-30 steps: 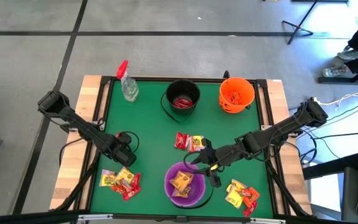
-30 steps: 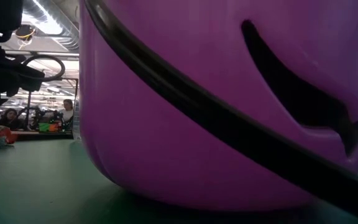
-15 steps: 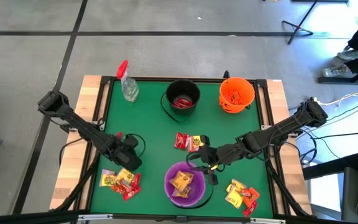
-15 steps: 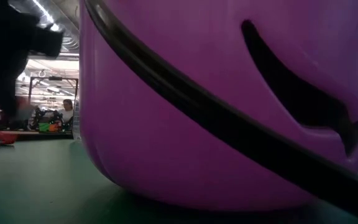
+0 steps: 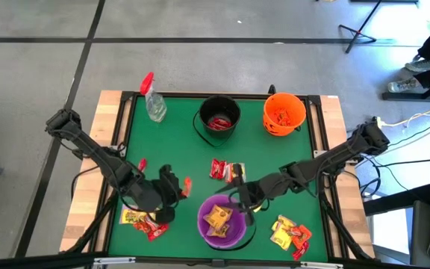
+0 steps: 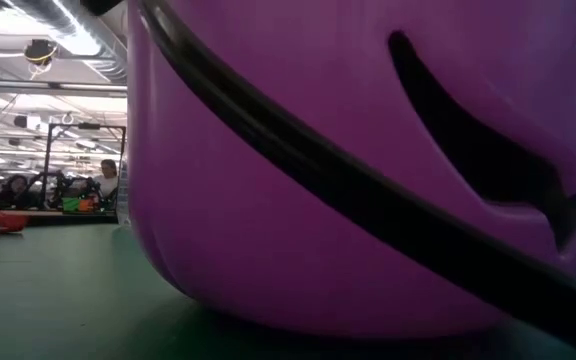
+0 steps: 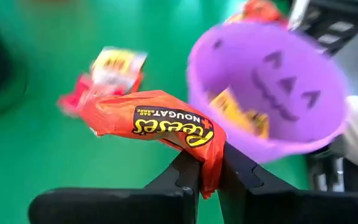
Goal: Organize candy in baskets
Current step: Put the orange candy pack into the orange bucket
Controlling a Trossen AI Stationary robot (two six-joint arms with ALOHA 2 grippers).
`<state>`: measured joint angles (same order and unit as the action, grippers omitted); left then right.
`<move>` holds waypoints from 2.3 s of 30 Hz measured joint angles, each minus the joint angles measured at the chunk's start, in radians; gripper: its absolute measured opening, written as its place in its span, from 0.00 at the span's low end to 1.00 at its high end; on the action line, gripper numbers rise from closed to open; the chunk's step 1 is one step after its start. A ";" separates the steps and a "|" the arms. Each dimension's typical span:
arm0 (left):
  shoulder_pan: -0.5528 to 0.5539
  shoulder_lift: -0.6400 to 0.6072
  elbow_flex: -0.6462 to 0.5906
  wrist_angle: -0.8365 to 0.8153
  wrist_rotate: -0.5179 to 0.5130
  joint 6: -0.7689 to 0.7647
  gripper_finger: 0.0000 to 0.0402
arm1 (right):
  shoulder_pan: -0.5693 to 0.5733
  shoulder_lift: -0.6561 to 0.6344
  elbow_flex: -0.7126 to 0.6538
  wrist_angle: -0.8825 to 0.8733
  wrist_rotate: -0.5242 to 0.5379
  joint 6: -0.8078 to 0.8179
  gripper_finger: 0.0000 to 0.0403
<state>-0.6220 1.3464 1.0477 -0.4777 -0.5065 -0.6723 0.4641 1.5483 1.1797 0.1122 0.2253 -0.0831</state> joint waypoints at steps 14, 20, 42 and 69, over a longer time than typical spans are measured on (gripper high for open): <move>0.009 0.000 0.001 0.191 0.028 0.134 0.07 | 0.001 0.067 0.000 0.148 0.018 -0.243 0.66; 0.011 0.000 0.001 0.214 0.031 0.134 0.07 | 0.000 0.145 -0.001 0.252 0.081 -0.427 0.76; 0.012 0.000 0.001 0.296 0.052 0.135 0.07 | -0.008 0.225 0.000 0.429 0.228 -0.790 0.78; 0.043 0.041 0.001 0.392 0.052 0.159 0.07 | -0.012 0.274 0.025 0.460 0.255 -0.833 0.51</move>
<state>-0.5785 1.3878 1.0489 -0.0860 -0.4546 -0.5129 0.4522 1.8221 1.2045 0.5722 0.4800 -0.9165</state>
